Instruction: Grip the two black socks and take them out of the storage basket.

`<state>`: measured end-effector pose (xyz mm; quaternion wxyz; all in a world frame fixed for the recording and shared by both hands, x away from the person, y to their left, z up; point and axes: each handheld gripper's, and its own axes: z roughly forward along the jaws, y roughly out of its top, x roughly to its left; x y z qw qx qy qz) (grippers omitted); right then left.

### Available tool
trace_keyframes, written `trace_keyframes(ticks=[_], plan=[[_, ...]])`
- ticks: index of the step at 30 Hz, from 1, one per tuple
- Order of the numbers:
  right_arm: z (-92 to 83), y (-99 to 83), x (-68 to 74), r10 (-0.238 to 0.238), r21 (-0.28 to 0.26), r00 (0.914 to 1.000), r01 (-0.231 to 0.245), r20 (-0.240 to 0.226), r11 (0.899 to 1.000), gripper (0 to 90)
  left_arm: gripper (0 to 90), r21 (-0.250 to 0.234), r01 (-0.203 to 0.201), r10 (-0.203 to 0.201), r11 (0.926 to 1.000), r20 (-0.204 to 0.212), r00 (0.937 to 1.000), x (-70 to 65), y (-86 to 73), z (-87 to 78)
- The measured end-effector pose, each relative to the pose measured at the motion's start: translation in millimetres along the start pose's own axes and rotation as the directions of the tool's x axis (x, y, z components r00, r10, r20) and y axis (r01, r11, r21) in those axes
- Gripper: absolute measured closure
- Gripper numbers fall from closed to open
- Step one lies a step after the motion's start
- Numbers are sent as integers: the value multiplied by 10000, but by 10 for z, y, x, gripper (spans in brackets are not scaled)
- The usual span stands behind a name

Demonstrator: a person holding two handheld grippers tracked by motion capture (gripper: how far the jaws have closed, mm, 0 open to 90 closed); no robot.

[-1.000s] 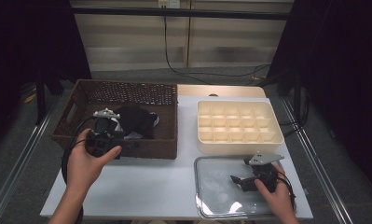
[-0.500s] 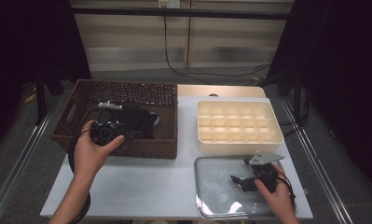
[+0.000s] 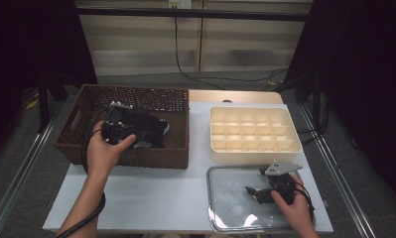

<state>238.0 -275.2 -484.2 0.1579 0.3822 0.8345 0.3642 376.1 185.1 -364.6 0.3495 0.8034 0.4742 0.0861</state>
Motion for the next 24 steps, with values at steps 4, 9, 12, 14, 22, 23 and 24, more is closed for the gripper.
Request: trace_keyframes(ticks=[4,9,12,14,22,23,24], plan=[[-1,0,0,-3,15,10000,3,9,10000,142,254,30,61,-61,10000,-56,10000,24,45,45],[0,0,1,-2,7,10000,2,11,10000,142,254,110,286,-285,9995,-35,9996,78,80,120],[-1,0,1,-5,12,10000,5,13,10000,142,253,167,300,-297,9994,-191,9994,101,93,170],[0,0,1,-4,11,10000,4,10,10000,142,253,210,424,-421,9989,-118,9990,119,98,204],[-2,-2,2,-46,-5,10000,46,18,10000,142,249,288,755,-745,9967,-339,9966,213,145,306],[-2,-2,2,-46,-5,10000,46,18,10000,142,249,288,755,-745,9967,-339,9966,213,145,306],[-1,-2,1,-40,-10,10000,40,21,10000,142,249,247,804,-793,9965,-425,9959,220,152,317]])
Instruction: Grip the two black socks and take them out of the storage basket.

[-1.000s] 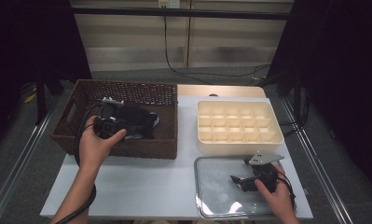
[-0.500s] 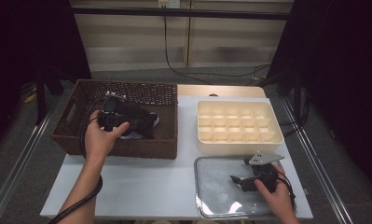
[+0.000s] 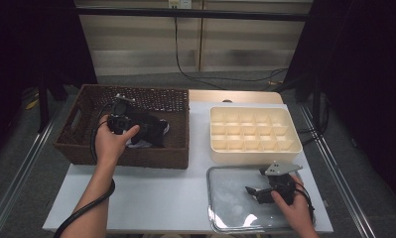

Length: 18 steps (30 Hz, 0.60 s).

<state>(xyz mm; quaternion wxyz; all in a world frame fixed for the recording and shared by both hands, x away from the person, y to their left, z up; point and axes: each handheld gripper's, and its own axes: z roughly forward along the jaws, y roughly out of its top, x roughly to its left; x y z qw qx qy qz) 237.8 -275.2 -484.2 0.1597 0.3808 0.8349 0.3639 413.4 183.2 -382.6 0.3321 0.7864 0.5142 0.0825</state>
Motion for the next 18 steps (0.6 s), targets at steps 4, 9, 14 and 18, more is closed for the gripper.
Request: trace_keyframes(ticks=[4,9,14,18], plan=[[0,0,-1,-30,-11,10000,30,7,10000,142,251,46,73,-72,10000,-135,9999,15,19,37],[-5,-2,10,42,12,10000,-42,47,10000,142,262,196,183,-177,9996,-300,9994,62,13,87],[-5,-3,14,64,16,10000,-64,32,10000,142,262,231,148,-139,9996,-363,9992,88,14,97],[-5,-3,15,65,16,10000,-65,36,10000,142,262,354,19,0,9994,-553,9985,100,19,121]])
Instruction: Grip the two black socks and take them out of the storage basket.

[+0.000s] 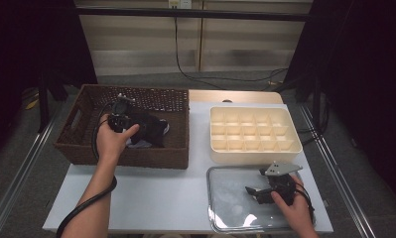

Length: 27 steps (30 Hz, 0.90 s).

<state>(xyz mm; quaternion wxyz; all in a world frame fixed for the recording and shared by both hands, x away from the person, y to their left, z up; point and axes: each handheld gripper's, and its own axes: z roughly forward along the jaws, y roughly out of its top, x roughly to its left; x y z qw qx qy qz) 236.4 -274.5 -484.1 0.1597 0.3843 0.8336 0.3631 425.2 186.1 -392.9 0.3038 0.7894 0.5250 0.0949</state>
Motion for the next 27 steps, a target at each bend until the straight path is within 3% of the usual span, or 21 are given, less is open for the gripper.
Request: trace_keyframes(ticks=[13,16,17,19,20,22,27], plan=[[-2,0,4,11,21,10000,-11,25,10000,142,296,528,-138,151,9985,-246,9996,-9,41,98],[-1,0,3,11,10,10000,-11,8,10000,142,356,656,-24,45,9978,-325,9995,-6,41,112],[-2,0,4,9,20,10000,-9,27,10000,142,430,702,-40,62,9975,-323,9995,-4,39,113],[-2,0,4,-8,15,10000,8,32,10000,142,456,792,-1,37,9969,-455,9990,-9,32,123],[-2,0,4,10,23,10000,-10,25,10000,142,559,972,-59,111,9952,-533,9985,-11,22,129],[0,0,2,20,8,10000,-20,-4,10000,142,620,1089,-96,163,9940,-600,9981,-12,13,134],[0,0,2,23,9,10000,-23,-8,10000,142,638,997,35,33,9950,-684,9977,0,-11,118]])
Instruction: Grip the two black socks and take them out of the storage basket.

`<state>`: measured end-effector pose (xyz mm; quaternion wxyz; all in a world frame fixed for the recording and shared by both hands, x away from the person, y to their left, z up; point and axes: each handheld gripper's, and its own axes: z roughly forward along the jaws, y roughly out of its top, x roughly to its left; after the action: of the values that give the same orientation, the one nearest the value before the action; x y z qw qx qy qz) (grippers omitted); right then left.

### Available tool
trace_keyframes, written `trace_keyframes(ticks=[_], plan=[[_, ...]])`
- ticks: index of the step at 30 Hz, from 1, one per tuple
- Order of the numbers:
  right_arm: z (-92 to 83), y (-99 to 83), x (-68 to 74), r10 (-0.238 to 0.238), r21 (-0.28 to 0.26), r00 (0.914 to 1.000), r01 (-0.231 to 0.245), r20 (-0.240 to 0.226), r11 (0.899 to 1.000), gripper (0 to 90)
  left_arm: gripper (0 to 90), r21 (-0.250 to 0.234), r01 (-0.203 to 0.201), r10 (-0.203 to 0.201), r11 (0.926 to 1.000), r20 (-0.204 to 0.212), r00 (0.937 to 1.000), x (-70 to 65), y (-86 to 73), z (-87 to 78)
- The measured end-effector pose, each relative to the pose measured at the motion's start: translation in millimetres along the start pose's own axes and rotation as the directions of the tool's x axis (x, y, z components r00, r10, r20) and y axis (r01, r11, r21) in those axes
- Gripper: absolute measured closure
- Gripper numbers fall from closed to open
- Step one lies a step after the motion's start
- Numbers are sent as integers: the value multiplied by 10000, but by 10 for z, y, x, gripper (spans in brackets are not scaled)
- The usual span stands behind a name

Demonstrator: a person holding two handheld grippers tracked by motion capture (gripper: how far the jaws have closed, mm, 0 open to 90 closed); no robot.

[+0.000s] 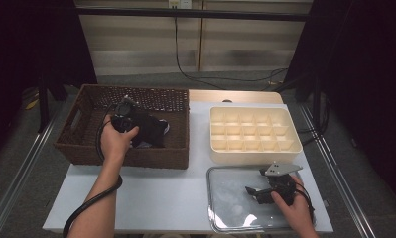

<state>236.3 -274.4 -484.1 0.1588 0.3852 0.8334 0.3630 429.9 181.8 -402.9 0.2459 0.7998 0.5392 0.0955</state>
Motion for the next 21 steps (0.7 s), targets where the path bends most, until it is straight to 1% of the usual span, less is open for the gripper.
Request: trace_keyframes(ticks=[1,2,3,4,5,6,7,8,9,10,12,14,15,16,17,18,20,21], plan=[[0,0,0,5,-1,10000,-5,-4,10000,142,606,0,0,0,10000,0,10000,0,0,0],[0,0,0,5,-1,10000,-5,-4,10000,142,606,-69,-86,86,9999,-63,9999,2,-3,-10],[0,0,0,4,2,10000,-4,-3,10000,142,574,-173,-116,114,9998,-114,9999,-4,-5,-18],[0,0,0,0,-1,10000,0,-1,10000,142,549,-139,-270,268,9995,-149,9995,-4,1,-40],[0,0,0,-4,-2,10000,4,0,10000,142,500,-140,-305,303,9994,-142,9994,-13,13,-69],[0,0,0,3,1,10000,-3,-3,10000,142,488,-365,-376,370,9986,-185,9991,-37,56,-136],[0,0,0,2,2,10000,-2,-2,10000,142,472,-423,-517,508,9978,-211,9985,-46,84,-177],[0,0,0,0,1,10000,0,-2,10000,142,458,-511,-559,550,9971,-183,9983,-64,114,-209],[0,0,1,-1,1,10000,1,1,10000,142,453,-511,-559,550,9971,-183,9983,-64,114,-209],[0,0,0,-1,1,10000,1,-2,10000,142,441,-587,-734,728,9956,-121,9973,-88,175,-245],[0,1,0,6,6,10000,-6,-4,10000,142,416,-547,-768,763,9955,-110,9970,-105,200,-244],[0,1,0,5,5,10000,-5,-2,10000,142,405,-331,-971,970,9947,-56,9953,-134,240,-206],[0,1,0,10,5,10000,-10,-3,10000,142,393,-200,-1009,1009,9947,21,9949,-144,251,-173],[0,1,0,12,4,10000,-12,-5,10000,142,385,-176,-1095,1096,9938,25,9940,-151,255,-131],[0,1,-1,16,8,10000,-16,-6,10000,142,378,-76,-1166,1166,9932,96,9931,-170,248,-42],[0,1,-1,16,8,10000,-16,-6,10000,142,374,-76,-1166,1166,9932,96,9931,-170,248,-42],[1,1,-2,3,4,10000,-3,-9,10000,142,365,96,-1182,1181,9929,164,9929,-190,243,38],[1,1,-2,15,6,10000,-15,-12,10000,142,364,308,-1179,1179,9926,15,9930,-193,249,60]])
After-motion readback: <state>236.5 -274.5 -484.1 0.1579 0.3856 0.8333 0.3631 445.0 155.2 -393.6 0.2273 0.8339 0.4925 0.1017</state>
